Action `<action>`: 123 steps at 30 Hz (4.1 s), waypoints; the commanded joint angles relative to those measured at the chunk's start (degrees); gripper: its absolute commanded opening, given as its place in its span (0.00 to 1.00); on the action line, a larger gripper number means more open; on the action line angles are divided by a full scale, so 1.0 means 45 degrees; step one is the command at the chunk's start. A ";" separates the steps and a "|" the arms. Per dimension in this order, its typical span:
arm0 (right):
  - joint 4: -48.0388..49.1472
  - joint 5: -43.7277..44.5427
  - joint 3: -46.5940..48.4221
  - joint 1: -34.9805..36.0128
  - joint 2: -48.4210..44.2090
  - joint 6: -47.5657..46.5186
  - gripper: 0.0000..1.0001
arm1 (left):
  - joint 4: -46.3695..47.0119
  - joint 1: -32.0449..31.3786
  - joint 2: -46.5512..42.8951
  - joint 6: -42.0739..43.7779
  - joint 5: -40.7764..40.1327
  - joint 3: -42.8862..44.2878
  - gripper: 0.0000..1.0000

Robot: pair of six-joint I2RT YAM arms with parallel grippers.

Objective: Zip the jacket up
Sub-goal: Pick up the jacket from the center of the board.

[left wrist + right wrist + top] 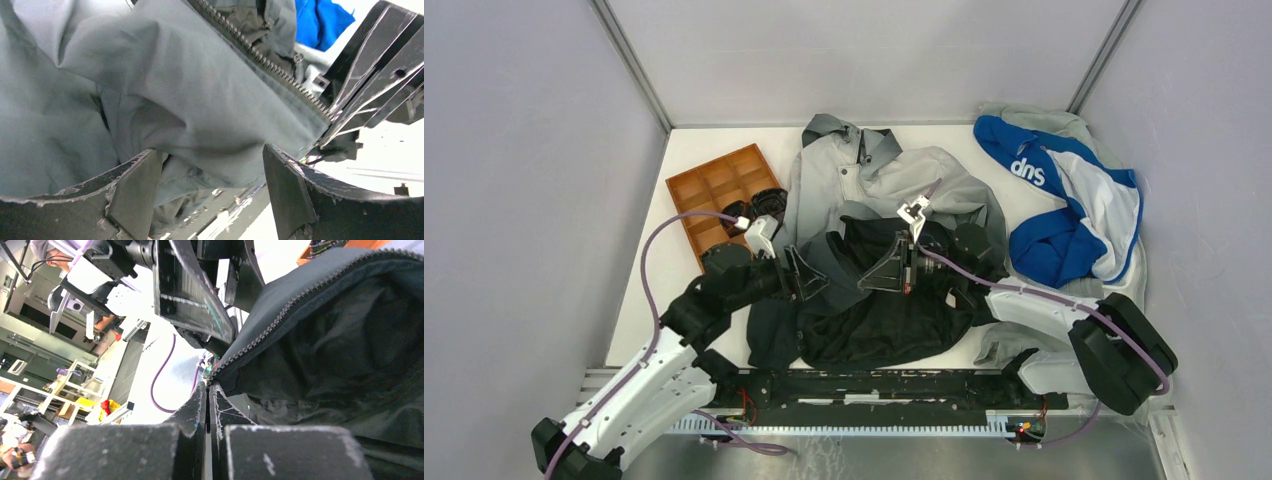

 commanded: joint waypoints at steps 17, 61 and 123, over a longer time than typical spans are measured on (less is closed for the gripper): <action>0.2534 0.0760 -0.1032 0.0133 -0.0813 0.0379 0.00 | -0.0768 0.0031 -0.2034 -0.6150 0.1200 0.2217 0.79; 0.3090 0.2150 0.0033 0.0822 0.1539 0.2256 0.00 | 0.2252 -0.0211 -0.0651 -0.6263 0.2414 -0.1706 0.86; 0.2568 0.2253 0.0433 0.1134 0.1916 0.2136 0.00 | -0.0459 -0.0169 -0.2946 -0.8109 0.1168 -0.0942 0.87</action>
